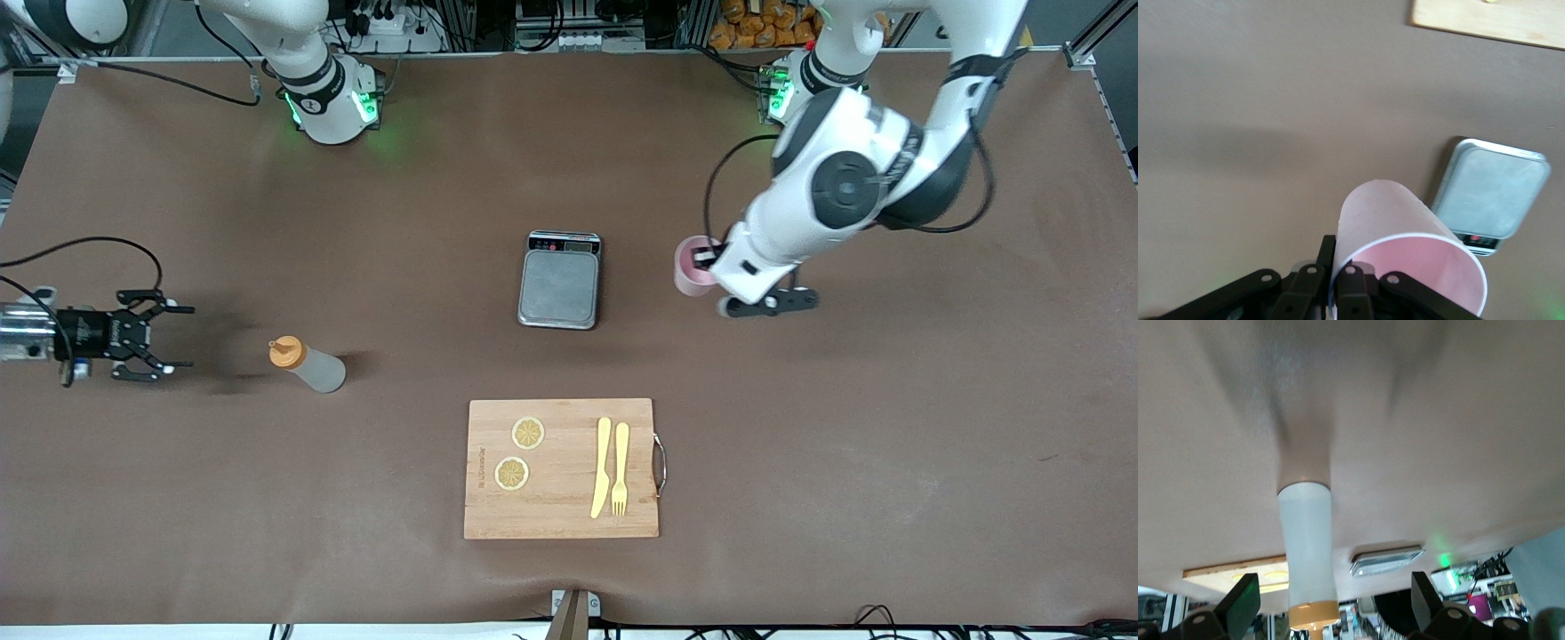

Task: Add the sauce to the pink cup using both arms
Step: 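Carry the pink cup onto the scale while the right gripper grasps the bottle, then release the cup on the scale while the right gripper lifts the bottle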

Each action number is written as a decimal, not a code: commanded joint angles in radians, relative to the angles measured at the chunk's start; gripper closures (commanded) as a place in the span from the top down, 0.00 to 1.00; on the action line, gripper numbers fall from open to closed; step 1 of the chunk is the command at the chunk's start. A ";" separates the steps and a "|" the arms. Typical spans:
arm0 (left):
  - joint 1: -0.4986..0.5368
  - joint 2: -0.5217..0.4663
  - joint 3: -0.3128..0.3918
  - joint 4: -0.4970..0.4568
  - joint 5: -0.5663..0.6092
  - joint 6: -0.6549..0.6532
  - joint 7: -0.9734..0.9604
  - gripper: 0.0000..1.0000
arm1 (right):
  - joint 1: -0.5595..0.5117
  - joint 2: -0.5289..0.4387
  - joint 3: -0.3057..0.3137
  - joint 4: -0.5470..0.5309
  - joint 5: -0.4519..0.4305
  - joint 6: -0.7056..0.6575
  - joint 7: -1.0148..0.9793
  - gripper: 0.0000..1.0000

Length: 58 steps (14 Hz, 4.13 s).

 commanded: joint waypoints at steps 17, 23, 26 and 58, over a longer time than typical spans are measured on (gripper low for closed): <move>-0.381 0.423 0.049 0.220 0.251 0.331 -0.564 0.00 | 0.142 0.199 -0.003 0.035 0.265 0.060 -0.181 1.00; -0.396 0.439 0.049 0.216 0.251 0.331 -0.623 0.76 | 0.170 0.213 -0.003 0.034 0.265 0.062 -0.217 1.00; -0.419 0.434 0.063 0.213 0.261 0.329 -0.620 1.00 | 0.171 0.213 -0.001 0.029 0.265 0.049 -0.215 1.00; 0.110 -0.090 0.052 0.135 0.247 -0.175 0.244 1.00 | 0.328 0.100 0.014 0.158 0.048 0.002 0.194 0.44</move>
